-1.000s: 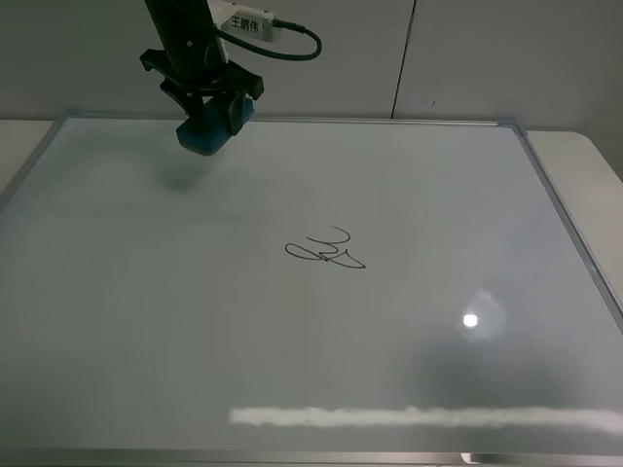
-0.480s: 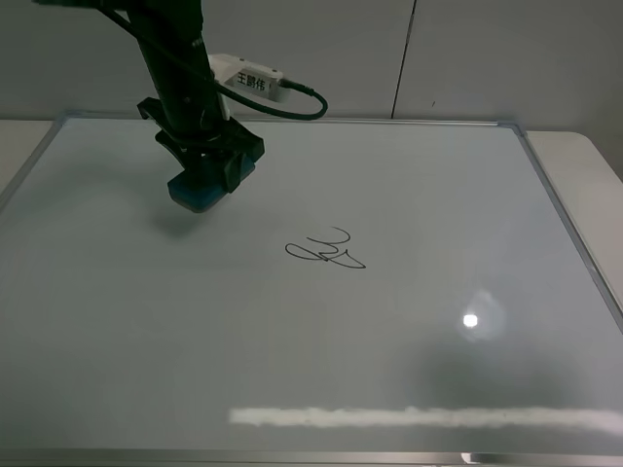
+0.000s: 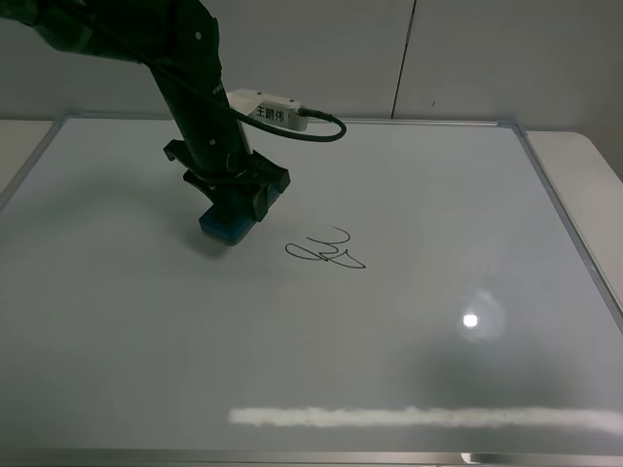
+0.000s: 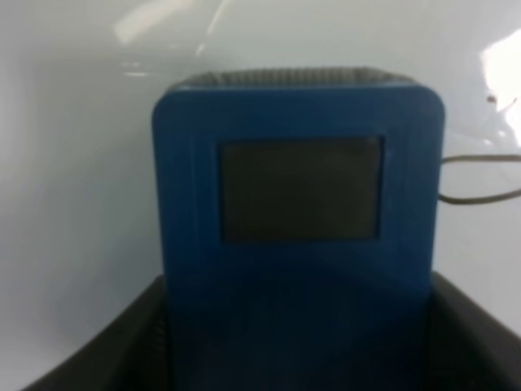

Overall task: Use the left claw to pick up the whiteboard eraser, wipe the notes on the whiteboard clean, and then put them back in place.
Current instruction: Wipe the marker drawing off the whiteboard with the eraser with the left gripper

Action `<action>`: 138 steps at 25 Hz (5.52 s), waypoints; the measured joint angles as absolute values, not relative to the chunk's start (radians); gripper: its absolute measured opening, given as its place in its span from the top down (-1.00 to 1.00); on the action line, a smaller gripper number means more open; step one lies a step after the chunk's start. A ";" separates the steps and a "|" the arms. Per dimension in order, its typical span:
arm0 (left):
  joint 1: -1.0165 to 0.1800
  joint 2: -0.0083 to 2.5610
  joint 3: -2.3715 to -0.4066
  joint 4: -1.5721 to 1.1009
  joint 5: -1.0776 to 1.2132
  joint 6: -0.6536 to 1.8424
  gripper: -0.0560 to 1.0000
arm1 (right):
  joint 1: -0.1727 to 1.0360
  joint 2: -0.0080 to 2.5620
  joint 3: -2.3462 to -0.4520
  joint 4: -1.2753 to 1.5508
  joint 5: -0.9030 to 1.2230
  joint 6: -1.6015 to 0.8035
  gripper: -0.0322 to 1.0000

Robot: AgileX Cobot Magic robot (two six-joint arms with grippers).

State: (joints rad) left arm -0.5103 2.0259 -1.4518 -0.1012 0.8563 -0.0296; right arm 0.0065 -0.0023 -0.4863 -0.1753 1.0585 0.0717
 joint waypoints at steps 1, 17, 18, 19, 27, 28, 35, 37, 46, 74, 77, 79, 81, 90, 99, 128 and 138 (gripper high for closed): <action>-0.510 2.031 -1.452 -0.101 0.856 -0.034 -0.15 | 0.006 -0.002 -0.486 -0.175 1.058 0.072 -0.98; -0.595 2.120 -1.483 -0.071 0.821 -0.113 -0.15 | 0.006 -0.002 -0.486 -0.175 1.058 0.072 -0.98; -0.602 2.132 -1.503 -0.062 0.829 -0.120 -0.15 | 0.006 -0.002 -0.486 -0.175 1.058 0.072 -0.98; -0.608 2.146 -1.522 -0.052 0.838 -0.125 -0.15 | 0.006 -0.002 -0.486 -0.175 1.058 0.072 -0.98; -0.634 2.246 -1.630 -0.028 0.875 -0.134 -0.15 | 0.006 -0.002 -0.486 -0.175 1.058 0.072 -0.98; -0.636 2.248 -1.632 -0.025 0.875 -0.134 -0.15 | 0.006 -0.002 -0.486 -0.175 1.058 0.072 -0.98; -0.686 2.251 -1.633 -0.036 0.867 -0.134 -0.15 | 0.006 -0.002 -0.486 -0.175 1.058 0.072 -0.98; -0.709 2.251 -1.633 -0.046 0.867 -0.134 -0.15 | 0.006 -0.002 -0.486 -0.175 1.058 0.072 -0.98; -0.854 2.256 -1.633 -0.125 0.881 -0.134 -0.15 | 0.006 -0.002 -0.486 -0.175 1.058 0.072 -0.98; -0.644 2.257 -1.633 0.042 0.854 -0.114 -0.15 | 0.006 -0.002 -0.486 -0.175 1.058 0.072 -0.98; -0.611 2.256 -1.636 0.059 0.867 -0.114 -0.15 | 0.006 -0.002 -0.486 -0.175 1.058 0.072 -0.98; -0.604 2.256 -1.639 0.065 0.877 -0.114 -0.15 | 0.006 -0.002 -0.486 -0.175 1.058 0.072 -0.98; -0.603 2.256 -1.640 0.064 0.878 -0.114 -0.15 | 0.006 -0.002 -0.486 -0.175 1.058 0.072 -0.98; -0.713 2.270 -1.673 -0.013 0.834 -0.114 -0.15 | 0.006 -0.002 -0.486 -0.175 1.058 0.072 -0.98; -0.836 2.474 -2.040 -0.022 1.158 -0.134 -0.15 | 0.006 -0.002 -0.486 -0.175 1.058 0.072 -0.98; -0.570 2.506 -2.119 -0.054 1.205 -0.043 -0.15 | 0.006 -0.002 -0.486 -0.175 1.058 0.072 -0.98; -0.561 2.471 -2.108 0.022 1.206 -0.042 -0.15 | 0.006 -0.002 -0.486 -0.175 1.058 0.072 -0.98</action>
State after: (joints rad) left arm -0.5615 2.4712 -2.1085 0.0221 1.2063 -0.0424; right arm 0.0065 -0.0023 -0.4863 -0.1753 1.0585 0.0717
